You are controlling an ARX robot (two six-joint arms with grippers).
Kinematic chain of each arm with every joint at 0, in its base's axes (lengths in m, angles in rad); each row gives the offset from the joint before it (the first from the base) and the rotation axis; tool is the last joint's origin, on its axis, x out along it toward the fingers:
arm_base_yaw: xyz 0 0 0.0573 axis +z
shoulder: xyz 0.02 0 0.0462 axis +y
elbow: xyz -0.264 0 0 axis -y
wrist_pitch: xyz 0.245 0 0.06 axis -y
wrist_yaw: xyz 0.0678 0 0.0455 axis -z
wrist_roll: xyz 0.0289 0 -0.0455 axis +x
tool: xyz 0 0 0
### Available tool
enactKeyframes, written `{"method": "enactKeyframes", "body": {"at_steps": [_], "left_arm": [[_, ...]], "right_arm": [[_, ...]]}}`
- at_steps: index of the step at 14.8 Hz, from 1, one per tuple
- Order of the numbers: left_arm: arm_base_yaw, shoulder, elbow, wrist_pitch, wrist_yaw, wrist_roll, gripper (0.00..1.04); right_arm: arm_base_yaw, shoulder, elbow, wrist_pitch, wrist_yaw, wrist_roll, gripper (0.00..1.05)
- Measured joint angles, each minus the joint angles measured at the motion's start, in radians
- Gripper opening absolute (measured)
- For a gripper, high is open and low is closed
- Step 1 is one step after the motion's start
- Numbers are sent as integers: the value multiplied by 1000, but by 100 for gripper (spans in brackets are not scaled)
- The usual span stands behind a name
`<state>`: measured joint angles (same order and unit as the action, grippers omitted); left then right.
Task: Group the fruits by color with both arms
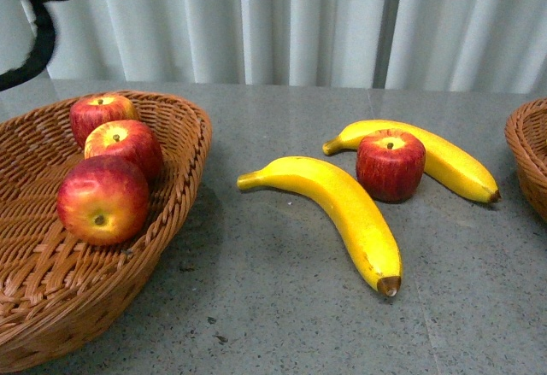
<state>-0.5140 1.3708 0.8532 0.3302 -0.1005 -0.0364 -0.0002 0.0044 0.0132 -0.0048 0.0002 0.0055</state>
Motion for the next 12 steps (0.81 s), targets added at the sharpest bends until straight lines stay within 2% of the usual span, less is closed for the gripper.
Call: {"method": "enactKeyframes", "body": {"at_steps": [2,5,12], "left_arm": [[-14,151,115,-32,121,77,98],[-25,350,256,-90,229,158,98],[-26,589,409,-121,292,252,98]], "right_arm": [[0,0,0,0,0,0,98],[0,0,0,0,0,0,98],[0,0,0,0,0,0,98]]}}
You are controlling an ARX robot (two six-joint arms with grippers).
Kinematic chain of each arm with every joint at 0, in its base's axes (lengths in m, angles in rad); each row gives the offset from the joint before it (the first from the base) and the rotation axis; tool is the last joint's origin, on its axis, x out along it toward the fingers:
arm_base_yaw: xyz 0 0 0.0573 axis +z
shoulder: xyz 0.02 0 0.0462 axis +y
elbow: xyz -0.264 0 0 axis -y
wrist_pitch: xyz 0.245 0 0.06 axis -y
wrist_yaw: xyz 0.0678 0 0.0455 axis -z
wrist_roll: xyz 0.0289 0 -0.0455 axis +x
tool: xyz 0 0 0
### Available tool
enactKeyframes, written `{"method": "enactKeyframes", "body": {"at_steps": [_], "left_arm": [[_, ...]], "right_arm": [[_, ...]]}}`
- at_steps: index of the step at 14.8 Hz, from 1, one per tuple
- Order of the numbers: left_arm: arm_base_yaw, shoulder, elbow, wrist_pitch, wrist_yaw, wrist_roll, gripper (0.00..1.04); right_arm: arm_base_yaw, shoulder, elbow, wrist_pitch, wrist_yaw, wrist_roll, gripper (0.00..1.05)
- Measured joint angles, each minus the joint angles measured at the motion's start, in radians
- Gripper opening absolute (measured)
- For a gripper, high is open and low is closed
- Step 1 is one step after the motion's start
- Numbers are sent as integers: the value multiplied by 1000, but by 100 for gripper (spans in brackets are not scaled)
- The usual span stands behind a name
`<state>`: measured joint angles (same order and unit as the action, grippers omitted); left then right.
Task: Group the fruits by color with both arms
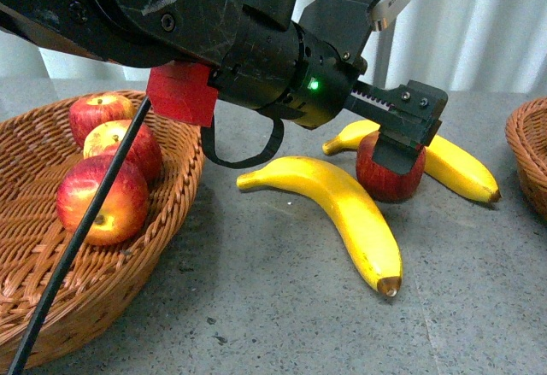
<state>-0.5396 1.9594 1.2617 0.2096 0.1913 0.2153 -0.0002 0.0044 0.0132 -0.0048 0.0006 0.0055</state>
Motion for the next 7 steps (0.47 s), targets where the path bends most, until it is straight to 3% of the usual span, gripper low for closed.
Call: {"method": "enactKeyframes", "body": {"at_steps": [7], "left_arm": [[-15,166,153,-58,71,87,98]], "right_arm": [[0,0,0,0,0,0,98]]}}
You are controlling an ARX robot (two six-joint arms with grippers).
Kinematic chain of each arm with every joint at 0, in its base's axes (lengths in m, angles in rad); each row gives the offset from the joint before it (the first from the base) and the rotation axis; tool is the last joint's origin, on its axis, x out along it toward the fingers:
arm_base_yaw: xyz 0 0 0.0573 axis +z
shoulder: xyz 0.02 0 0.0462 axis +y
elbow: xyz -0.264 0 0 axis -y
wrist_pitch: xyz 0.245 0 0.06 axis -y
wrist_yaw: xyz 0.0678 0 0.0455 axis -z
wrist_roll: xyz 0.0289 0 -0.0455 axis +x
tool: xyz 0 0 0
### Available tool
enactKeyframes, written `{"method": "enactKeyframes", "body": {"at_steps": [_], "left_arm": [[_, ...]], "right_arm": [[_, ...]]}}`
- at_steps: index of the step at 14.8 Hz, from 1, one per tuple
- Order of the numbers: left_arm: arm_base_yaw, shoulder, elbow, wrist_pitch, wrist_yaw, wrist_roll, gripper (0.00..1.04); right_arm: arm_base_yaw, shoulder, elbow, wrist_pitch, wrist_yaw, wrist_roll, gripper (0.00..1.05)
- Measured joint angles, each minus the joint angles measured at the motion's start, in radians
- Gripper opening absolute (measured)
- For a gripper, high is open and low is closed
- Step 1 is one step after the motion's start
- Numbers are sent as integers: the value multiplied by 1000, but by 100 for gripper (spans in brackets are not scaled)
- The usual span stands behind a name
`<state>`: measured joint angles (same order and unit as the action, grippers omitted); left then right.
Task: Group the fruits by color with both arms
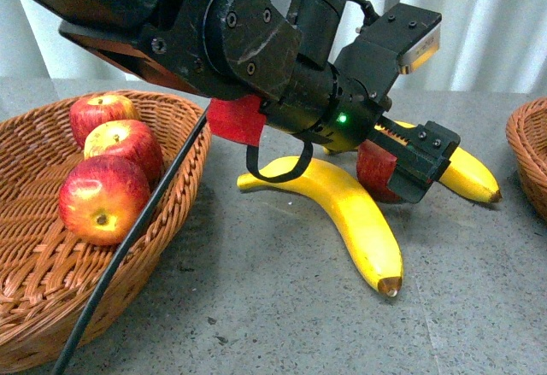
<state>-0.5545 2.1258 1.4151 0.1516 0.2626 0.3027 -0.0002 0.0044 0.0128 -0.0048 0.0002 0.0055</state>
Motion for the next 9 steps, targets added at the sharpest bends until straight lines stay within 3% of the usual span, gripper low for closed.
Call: {"method": "enactKeyframes", "body": {"at_steps": [5,8,9], "left_arm": [[-2,76,43,-21,10,14,96],[-5,74,42,3,8,12,71],[-6,55,25,14,0,12,69]], "right_arm": [[0,0,0,0,0,0,98],[0,0,0,0,0,0,98],[0,0,0,0,0,0,98]]}}
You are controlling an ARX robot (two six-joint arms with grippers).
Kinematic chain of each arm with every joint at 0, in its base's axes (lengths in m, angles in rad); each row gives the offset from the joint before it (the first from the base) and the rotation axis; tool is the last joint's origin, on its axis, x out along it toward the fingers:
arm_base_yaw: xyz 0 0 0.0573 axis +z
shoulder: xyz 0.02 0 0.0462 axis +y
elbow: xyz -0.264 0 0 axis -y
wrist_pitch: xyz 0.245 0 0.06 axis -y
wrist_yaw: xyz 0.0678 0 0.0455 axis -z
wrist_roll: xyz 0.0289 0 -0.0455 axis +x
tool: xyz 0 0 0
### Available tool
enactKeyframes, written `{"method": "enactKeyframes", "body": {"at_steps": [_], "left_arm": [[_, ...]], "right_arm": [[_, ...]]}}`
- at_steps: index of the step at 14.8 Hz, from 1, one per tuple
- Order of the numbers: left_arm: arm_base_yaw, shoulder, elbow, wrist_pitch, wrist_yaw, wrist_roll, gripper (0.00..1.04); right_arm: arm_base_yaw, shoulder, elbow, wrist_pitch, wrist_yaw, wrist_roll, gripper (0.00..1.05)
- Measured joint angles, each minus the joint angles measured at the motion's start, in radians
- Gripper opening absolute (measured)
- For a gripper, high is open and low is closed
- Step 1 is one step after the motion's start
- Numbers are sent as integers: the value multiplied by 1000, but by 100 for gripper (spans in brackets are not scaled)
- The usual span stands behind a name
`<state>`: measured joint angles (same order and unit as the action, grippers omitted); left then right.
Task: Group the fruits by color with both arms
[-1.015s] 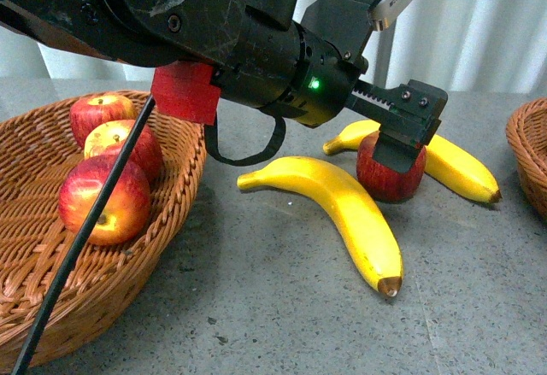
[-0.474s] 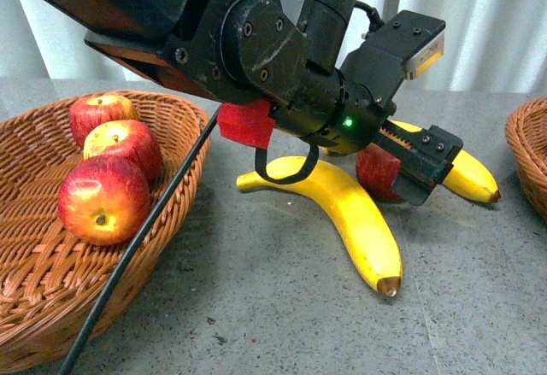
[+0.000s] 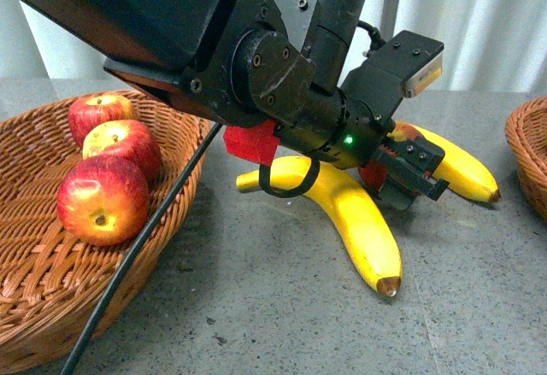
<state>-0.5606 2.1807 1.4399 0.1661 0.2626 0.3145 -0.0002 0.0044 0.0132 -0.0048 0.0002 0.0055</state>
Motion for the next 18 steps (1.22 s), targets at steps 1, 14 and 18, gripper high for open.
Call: {"method": "enactKeyframes", "body": {"at_steps": [1,14,18], "left_arm": [[-1,-32,-26,9,-16,-1,68],[423,-1012,-948,156,-627,-549,68],[435,-1038,-973,149,-608,-590,68]], "right_arm": [[0,0,0,0,0,0,98],[0,0,0,0,0,0,98],[0,0,0,0,0,0,98]]}}
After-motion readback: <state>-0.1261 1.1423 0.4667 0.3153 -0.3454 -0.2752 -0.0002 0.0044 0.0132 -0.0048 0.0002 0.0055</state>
